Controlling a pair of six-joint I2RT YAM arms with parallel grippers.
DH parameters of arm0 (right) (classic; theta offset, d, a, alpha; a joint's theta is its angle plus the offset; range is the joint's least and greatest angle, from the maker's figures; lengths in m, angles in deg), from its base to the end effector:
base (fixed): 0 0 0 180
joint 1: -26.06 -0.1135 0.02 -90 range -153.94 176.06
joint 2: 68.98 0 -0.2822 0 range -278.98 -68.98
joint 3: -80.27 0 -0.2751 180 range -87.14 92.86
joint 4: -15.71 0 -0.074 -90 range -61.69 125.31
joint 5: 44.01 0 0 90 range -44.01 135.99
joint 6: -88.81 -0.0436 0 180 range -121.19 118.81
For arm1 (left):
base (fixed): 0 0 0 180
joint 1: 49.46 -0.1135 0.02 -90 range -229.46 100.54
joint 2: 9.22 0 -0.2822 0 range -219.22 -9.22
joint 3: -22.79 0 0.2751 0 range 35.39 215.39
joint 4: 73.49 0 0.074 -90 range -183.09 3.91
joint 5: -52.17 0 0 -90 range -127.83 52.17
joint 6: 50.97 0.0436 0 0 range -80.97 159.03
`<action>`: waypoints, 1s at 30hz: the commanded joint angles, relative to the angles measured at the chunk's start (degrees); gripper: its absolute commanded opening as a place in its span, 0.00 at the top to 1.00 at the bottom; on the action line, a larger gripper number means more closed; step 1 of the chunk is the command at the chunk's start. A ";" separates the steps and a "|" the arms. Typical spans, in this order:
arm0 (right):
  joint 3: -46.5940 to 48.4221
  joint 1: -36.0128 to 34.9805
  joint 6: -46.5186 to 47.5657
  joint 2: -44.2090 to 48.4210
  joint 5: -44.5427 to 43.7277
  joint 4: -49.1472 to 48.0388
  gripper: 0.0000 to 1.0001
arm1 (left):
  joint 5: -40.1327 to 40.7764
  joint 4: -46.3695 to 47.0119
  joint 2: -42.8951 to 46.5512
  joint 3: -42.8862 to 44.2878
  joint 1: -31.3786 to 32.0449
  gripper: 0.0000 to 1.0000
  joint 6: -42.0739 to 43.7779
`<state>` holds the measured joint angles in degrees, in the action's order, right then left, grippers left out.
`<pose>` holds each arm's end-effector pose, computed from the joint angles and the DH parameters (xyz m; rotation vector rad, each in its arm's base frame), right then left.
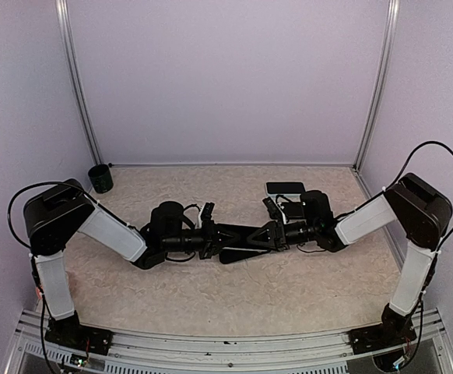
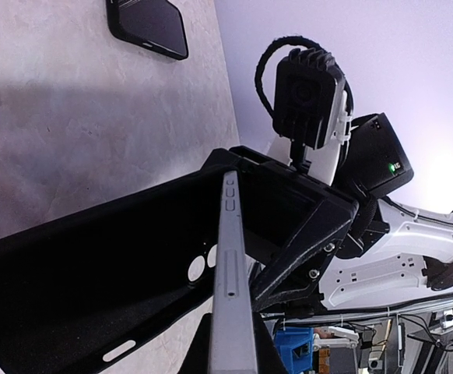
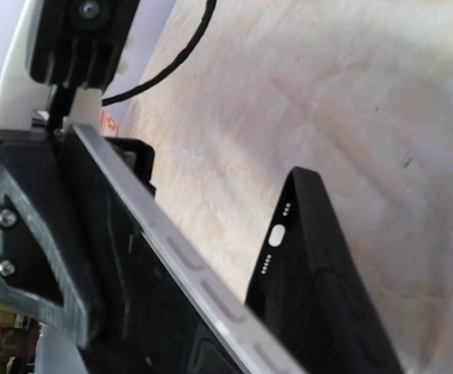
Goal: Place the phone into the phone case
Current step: Install the phone into the phone case.
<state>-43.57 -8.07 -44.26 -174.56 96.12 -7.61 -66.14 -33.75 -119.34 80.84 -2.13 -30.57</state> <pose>0.2844 0.2332 0.1315 -0.4699 2.2512 1.6659 0.2532 -0.3052 0.1375 0.0132 2.2072 -1.7695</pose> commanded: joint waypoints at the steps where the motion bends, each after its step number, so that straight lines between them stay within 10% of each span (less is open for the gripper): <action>1: 1.60 -2.13 -1.82 -1.05 3.70 -5.53 0.44 | -1.34 5.77 -0.44 0.42 0.72 1.00 -0.09; 30: 1.78 -3.51 -17.54 -4.81 10.89 -29.14 0.55 | -2.89 8.44 -2.33 -0.31 0.98 1.00 -2.29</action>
<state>-43.48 -8.82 -59.67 -179.45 102.72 -26.41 -67.67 -27.02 -120.28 80.12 -2.33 -32.36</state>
